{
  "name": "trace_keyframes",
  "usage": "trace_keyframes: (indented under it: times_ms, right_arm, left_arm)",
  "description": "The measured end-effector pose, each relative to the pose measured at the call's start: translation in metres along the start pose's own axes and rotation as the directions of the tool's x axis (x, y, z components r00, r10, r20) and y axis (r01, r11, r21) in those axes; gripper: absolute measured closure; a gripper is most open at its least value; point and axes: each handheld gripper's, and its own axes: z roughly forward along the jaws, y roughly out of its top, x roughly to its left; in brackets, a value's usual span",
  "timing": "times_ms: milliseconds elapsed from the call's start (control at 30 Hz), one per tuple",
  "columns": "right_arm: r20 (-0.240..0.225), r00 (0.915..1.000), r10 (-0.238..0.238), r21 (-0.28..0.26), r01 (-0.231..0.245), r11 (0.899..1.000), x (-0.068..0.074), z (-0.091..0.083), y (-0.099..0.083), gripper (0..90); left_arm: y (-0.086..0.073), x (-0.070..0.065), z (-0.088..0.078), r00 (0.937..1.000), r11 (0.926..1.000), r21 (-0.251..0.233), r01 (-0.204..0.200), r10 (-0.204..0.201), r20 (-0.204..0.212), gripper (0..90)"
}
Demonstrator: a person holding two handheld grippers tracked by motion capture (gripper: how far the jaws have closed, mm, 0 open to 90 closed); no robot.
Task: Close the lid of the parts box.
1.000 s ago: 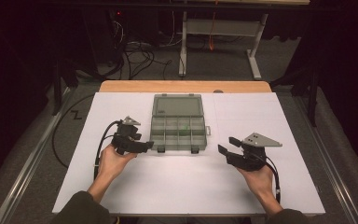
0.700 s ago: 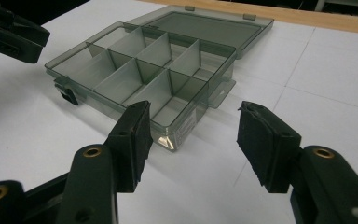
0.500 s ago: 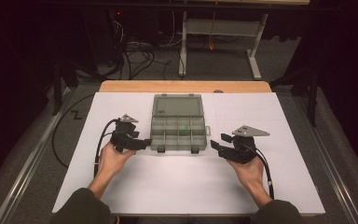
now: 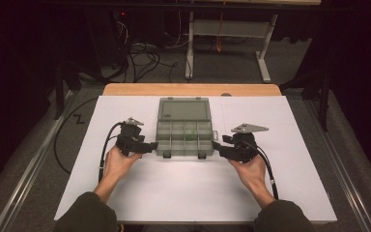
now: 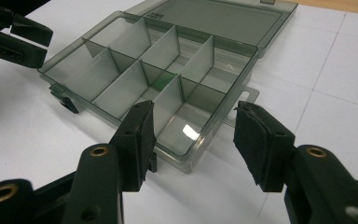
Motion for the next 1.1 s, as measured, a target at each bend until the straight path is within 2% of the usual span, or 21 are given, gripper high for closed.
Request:
trace_keyframes:
  times_ms: [100,367,733,1100]
  right_arm:
    - [0.007,1.0000,0.007,0.023,-0.007,1.000,-0.001,0.004,0.002,49.7]
    - [0.008,0.9998,0.018,0.075,-0.019,0.997,-0.003,0.013,0.009,50.1]
    - [0.001,0.9985,0.055,0.155,-0.055,0.986,-0.013,0.022,0.013,52.9]
    - [0.003,0.9984,0.056,0.196,-0.056,0.979,-0.008,0.026,0.029,54.9]
  left_arm:
    - [0.002,0.000,0.001,1.0000,0.9999,0.015,0.002,-0.002,-0.005,33.3]
    - [0.014,-0.005,0.002,0.9999,0.9999,0.012,-0.011,0.011,-0.009,33.4]
    - [0.023,-0.004,0.006,0.9999,0.9998,0.018,-0.004,0.004,-0.016,33.6]
    - [0.031,-0.004,0.010,0.9996,0.9998,0.020,-0.003,0.004,-0.029,33.2]
